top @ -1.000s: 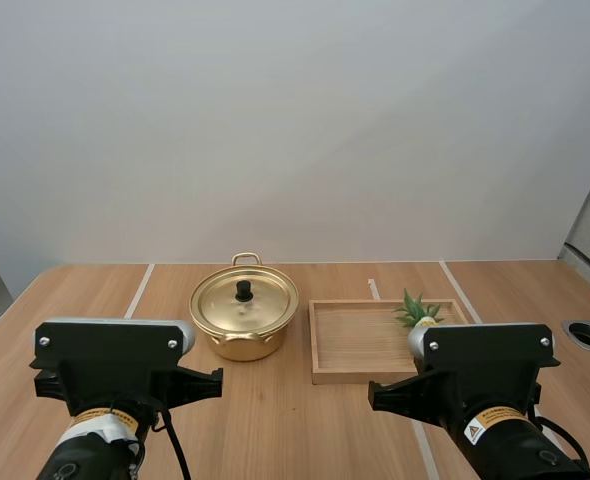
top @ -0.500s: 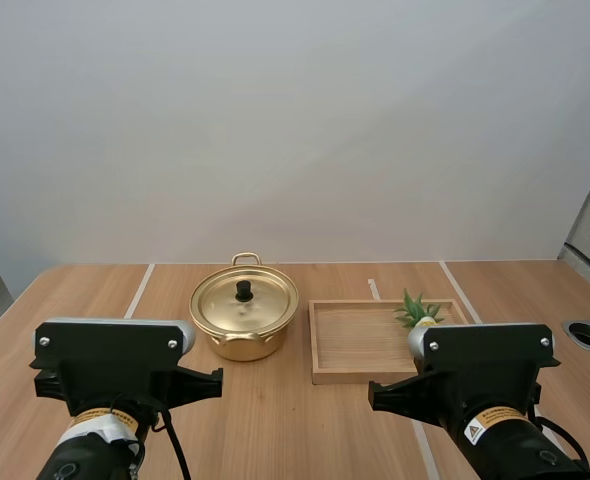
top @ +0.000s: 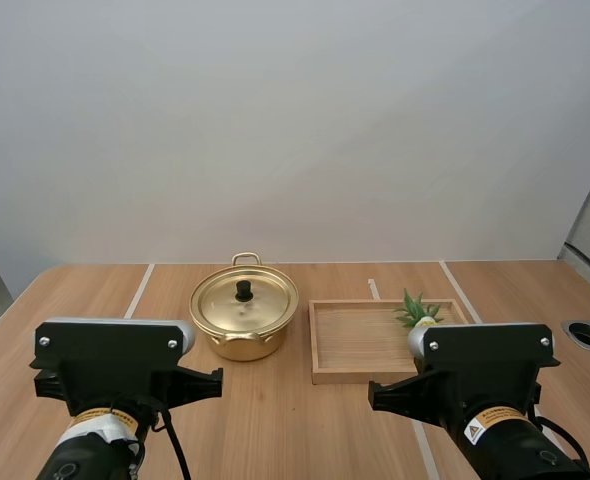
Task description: Open the pot, put the pineapple inside, and close it
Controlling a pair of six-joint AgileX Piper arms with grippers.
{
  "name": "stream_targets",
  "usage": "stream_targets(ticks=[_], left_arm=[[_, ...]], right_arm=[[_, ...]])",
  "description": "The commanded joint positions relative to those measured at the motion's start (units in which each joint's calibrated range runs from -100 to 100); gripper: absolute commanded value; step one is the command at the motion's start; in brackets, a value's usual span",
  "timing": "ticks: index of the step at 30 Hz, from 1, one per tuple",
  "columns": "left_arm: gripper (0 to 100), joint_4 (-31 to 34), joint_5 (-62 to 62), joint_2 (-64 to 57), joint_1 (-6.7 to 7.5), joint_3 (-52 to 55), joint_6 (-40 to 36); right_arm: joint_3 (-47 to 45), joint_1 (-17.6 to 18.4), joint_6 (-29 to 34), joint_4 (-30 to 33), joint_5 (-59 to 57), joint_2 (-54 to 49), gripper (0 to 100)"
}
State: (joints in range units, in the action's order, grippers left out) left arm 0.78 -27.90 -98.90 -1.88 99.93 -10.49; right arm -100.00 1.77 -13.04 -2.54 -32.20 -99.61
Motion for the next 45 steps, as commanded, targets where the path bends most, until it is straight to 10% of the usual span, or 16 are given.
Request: stream_targets(ticks=[1, 22, 41, 45], left_arm=[[0, -0.8, 0.5, -0.4, 0.03, 0.1, -0.5], [0, -0.8, 0.6, -0.4, 0.03, 0.1, -0.5], [0, 3.2, 80.4, -0.4, 0.03, 0.1, 6.3], [0, 6.1, 86.5, -0.4, 0.03, -1.6, 5.4]], right_arm=[[0.0, 0.0, -0.4, -0.2, 1.5, -0.4, 0], [0.0, 0.0, -0.4, -0.8, 3.0, -0.4, 0], [0.0, 0.0, -1.0, 0.7, 91.6, -0.4, 0], [0.0, 0.0, -11.3, -1.5, 98.7, -0.4, 0]])
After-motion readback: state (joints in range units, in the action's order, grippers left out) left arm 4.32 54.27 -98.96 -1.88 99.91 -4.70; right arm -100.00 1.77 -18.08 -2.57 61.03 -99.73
